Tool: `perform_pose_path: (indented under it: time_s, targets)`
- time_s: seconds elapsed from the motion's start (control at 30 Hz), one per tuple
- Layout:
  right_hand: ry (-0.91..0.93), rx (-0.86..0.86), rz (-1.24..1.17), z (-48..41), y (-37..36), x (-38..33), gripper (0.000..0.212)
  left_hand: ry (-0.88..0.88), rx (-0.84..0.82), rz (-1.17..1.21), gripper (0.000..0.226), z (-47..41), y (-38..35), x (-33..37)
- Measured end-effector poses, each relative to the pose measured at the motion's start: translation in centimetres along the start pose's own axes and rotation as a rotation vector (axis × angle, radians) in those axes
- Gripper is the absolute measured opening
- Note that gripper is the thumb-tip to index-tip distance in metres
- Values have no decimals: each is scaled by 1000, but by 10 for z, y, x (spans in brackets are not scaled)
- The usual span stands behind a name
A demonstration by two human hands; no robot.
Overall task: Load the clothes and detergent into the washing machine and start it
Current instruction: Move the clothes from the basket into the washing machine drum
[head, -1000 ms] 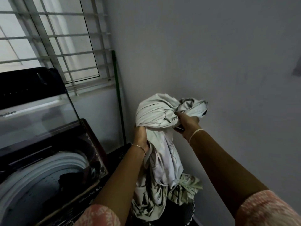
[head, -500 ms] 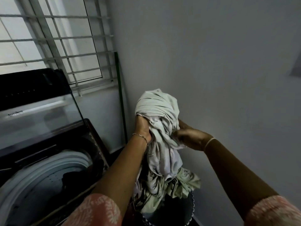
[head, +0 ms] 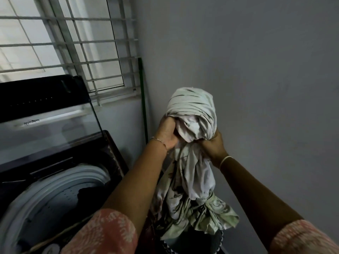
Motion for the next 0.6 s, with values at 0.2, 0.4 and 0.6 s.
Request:
perform_pose_path:
  time_s: [0.2,0.4,0.6]
  targets:
    - [-25,86,-136,-11,6,-7,44,148,-131,-622,112,-13,93,-35]
    - [-225,166,-343,-19,-6,-9,35,261,-199,-1125,156,-19,115,-116]
    - [-443,83,-496,-13,-33,-1,47,53,191,-1016,151,-15,96,-107]
Point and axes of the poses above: each hand's wrist, its own z-axis away from the middle knuckle, its own y-axis out of the back of the hand, x = y × z, the point moved 8 cm from there along -z, towards the middle knuckle, and after that the axes turned 3 degrees about x, right-handed, at the moved point
